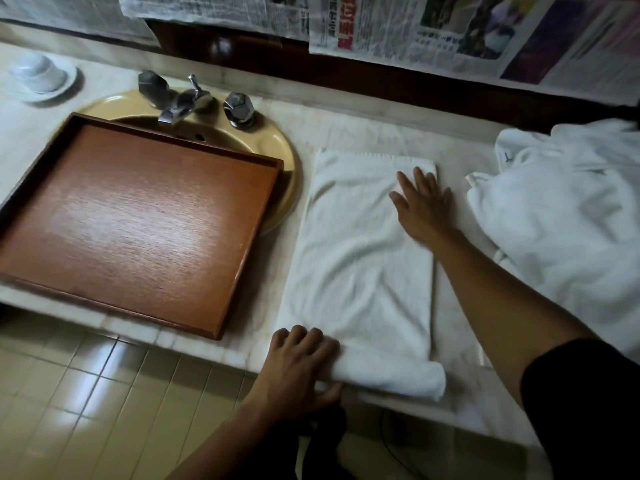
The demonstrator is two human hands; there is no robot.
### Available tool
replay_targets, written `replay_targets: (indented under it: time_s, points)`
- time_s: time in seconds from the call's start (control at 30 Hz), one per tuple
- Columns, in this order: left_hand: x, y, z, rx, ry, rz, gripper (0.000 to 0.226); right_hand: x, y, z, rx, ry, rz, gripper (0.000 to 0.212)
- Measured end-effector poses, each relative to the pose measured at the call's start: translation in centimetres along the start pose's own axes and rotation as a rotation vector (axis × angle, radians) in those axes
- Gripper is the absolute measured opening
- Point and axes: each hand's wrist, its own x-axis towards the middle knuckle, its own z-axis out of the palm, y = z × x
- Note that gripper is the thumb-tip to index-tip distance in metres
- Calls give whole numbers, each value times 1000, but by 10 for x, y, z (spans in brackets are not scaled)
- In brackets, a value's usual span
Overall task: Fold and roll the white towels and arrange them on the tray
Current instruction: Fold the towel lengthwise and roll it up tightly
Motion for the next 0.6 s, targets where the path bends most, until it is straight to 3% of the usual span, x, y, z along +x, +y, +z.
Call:
replay_targets:
  time_s: [0.13, 0.3, 0.43, 0.6]
  points:
    - [1, 1, -1, 4, -11, 8, 51, -25, 8, -7, 60, 72, -8, 56]
    - [2, -1, -1, 14, -34, -13, 53, -156, 4, -2, 370, 233, -158, 41]
    - [3, -1, -2, 33, -45, -12, 55, -274, 0, -1, 480, 138, -210, 42]
    - [3, -3, -4, 34, -84, -35, 72, -330, 17, 25, 199, -74, -378, 73]
